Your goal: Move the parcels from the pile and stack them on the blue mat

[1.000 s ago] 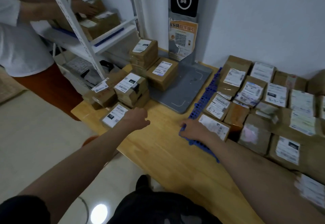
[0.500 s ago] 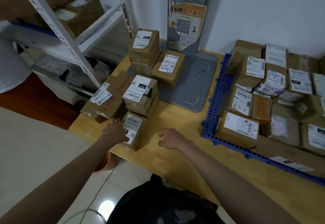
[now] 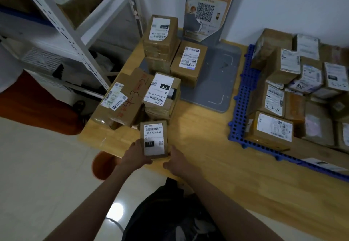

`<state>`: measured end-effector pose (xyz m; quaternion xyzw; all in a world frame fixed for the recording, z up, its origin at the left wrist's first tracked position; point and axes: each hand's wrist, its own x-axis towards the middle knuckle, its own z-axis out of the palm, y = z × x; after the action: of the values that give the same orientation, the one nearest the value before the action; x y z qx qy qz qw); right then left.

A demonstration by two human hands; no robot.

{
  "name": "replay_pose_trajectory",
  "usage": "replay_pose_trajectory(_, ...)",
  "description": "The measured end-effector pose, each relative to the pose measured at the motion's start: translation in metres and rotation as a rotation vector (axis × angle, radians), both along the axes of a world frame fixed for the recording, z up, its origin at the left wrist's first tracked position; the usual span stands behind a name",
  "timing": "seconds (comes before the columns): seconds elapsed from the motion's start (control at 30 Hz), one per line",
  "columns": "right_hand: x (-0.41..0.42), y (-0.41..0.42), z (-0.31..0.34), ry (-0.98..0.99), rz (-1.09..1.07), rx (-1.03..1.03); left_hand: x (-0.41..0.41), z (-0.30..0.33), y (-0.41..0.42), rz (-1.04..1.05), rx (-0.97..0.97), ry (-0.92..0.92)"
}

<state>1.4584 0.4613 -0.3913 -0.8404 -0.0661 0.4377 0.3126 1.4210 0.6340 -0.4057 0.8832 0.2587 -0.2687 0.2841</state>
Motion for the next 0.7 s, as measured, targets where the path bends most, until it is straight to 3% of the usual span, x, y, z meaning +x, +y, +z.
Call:
replay_pose_trajectory(0.27,-0.011,-0.024,-0.002,-0.063,-0.014,-0.048,-0.018,0.003,-0.032,0.027,-0.118,-0.028)
replay_pose_trajectory(0.4,-0.011,-0.051,0.003,-0.098,-0.020,-0.099,-0.018,0.010,-0.057,-0.050,-0.147,-0.077)
replay_pose_trajectory(0.7,0.004,-0.127,0.033,-0.185,-0.250,-0.159,0.024,0.035,-0.121,-0.262,-0.244,-0.196)
